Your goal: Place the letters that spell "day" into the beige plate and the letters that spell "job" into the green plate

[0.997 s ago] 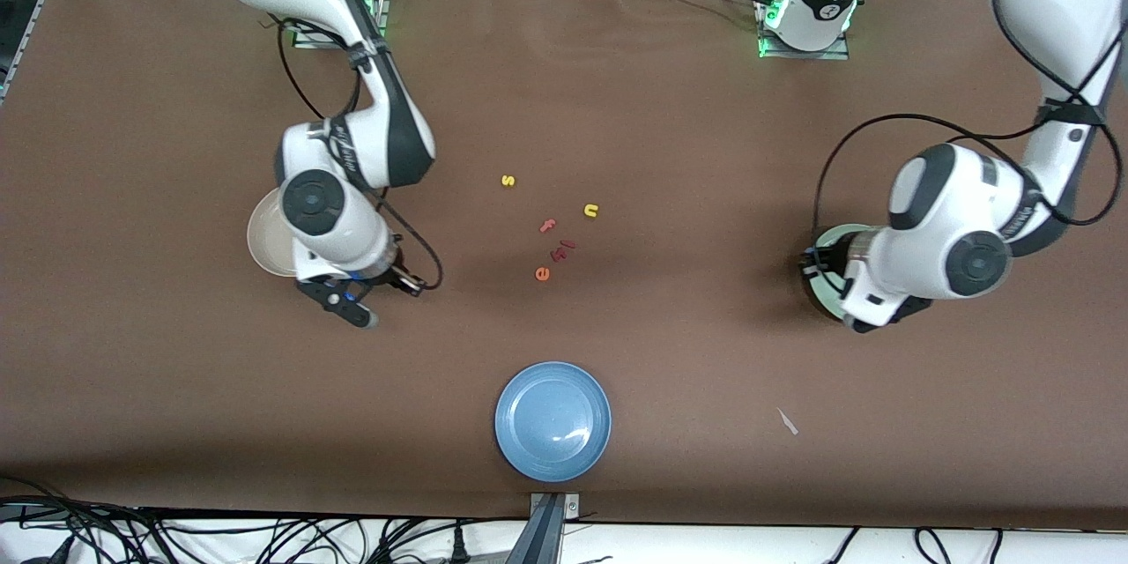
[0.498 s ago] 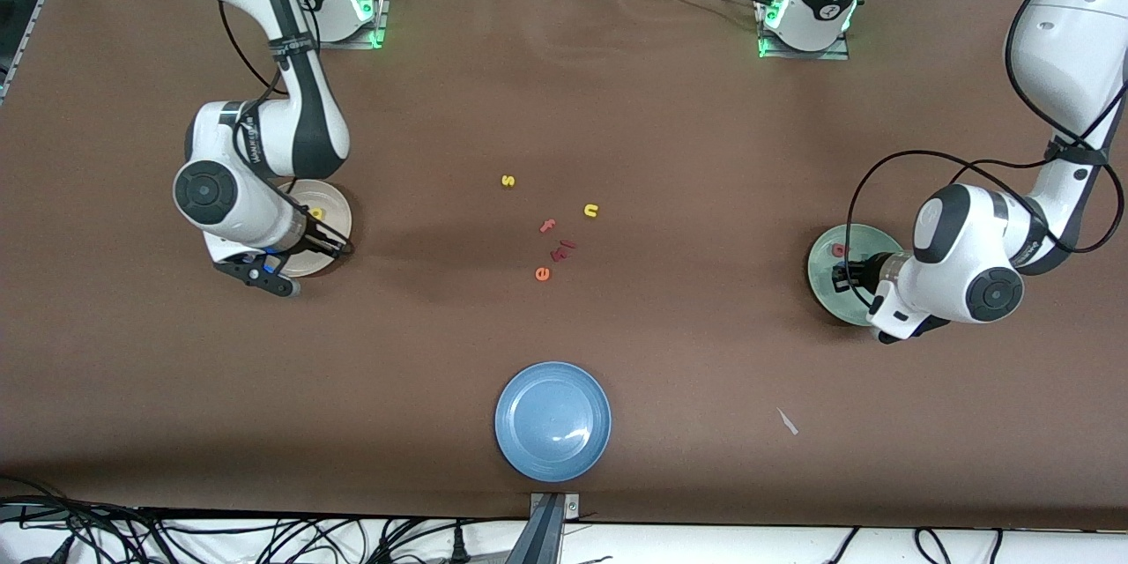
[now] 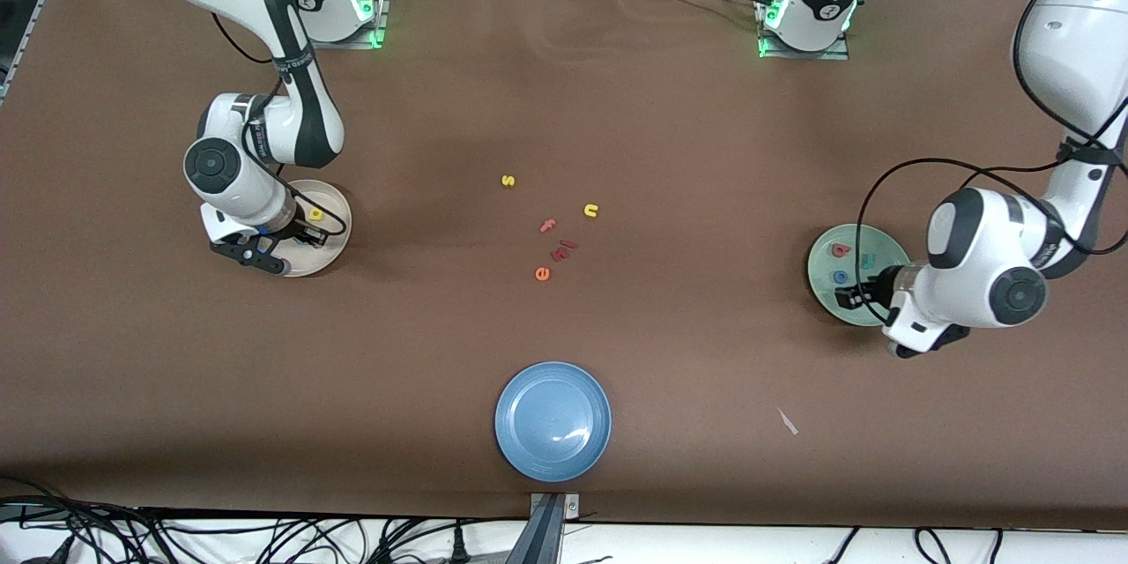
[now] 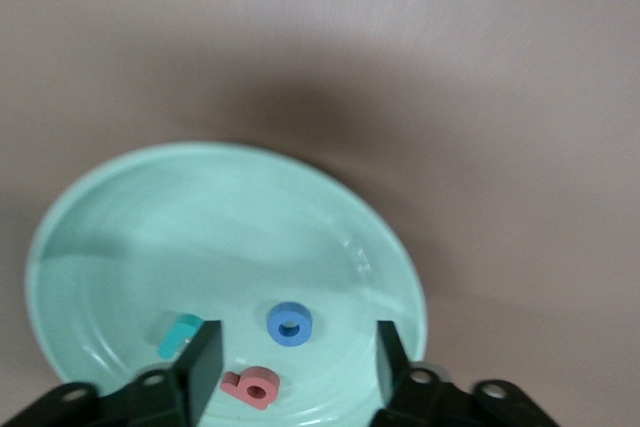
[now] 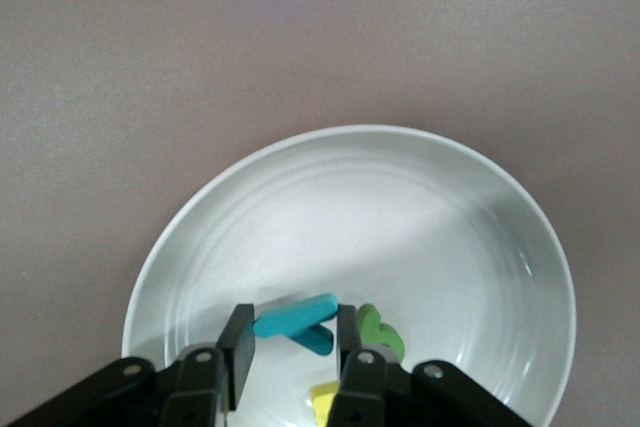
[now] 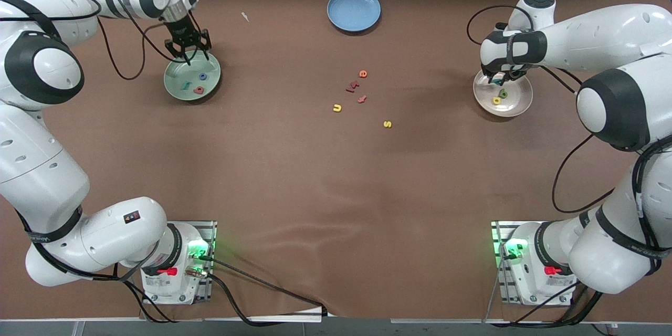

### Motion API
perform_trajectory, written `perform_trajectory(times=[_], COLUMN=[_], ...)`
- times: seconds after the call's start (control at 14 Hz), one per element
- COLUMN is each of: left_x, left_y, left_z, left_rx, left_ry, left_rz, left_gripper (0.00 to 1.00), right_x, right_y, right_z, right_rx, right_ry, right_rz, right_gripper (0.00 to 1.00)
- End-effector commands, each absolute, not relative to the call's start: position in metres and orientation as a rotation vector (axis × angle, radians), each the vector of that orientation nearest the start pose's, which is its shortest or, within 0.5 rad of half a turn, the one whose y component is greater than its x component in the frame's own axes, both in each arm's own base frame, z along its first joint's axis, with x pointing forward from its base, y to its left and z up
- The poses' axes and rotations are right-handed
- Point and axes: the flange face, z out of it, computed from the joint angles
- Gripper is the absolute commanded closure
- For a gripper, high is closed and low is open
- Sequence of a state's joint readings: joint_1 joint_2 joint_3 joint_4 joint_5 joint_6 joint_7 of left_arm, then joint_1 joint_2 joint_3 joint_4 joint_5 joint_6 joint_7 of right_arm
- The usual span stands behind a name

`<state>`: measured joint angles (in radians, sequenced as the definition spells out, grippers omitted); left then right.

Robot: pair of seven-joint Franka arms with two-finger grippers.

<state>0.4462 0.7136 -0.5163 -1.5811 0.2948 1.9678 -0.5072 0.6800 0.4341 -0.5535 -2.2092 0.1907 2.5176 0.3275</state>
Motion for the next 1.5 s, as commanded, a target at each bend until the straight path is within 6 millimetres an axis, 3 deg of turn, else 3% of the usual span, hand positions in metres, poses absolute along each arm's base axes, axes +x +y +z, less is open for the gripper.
perform_trajectory(times=[0.0, 0.36, 0.5, 0.71, 1.0, 1.14, 1.28, 1.42], left_x=[0.677, 0.647, 0.642, 0.641, 0.643, 0.643, 0.643, 0.644], left_y=[0.013, -0.015, -0.029, -0.036, -0.034, -0.032, -0.037, -0.052], left_z=[0.329, 0.47, 0.504, 0.513, 0.54, 0.54, 0.541, 0.537], left_rx=[-3.058, -3.018, -3.041, -3.158, -3.17, -3.17, -3.167, -3.154], left_ry=[-0.48, -0.195, -0.186, -0.284, -0.295, -0.297, -0.282, -0.236], left_rz=[0.171, 0.082, 0.073, 0.125, 0.077, 0.078, 0.073, 0.077], left_gripper=[0.0, 0.0, 0.0, 0.0, 0.0, 0.0, 0.0, 0.0], right_x=[0.538, 0.541, 0.546, 0.563, 0.597, 0.608, 0.619, 0.627], right_y=[0.06, 0.064, 0.069, 0.086, 0.112, 0.123, 0.125, 0.107], right_z=[0.211, 0.222, 0.232, 0.266, 0.341, 0.378, 0.414, 0.445], right_rx=[-3.216, -3.2, -3.192, -3.182, -3.17, -3.168, -3.164, -3.152], right_ry=[0.497, 0.487, 0.465, 0.439, 0.368, 0.286, 0.162, 0.046], right_rz=[0.019, -0.008, -0.011, 0.15, 0.269, 0.278, 0.241, 0.221], right_gripper=[0.05, 0.01, 0.01, 0.01, 0.01, 0.01, 0.01, 0.01])
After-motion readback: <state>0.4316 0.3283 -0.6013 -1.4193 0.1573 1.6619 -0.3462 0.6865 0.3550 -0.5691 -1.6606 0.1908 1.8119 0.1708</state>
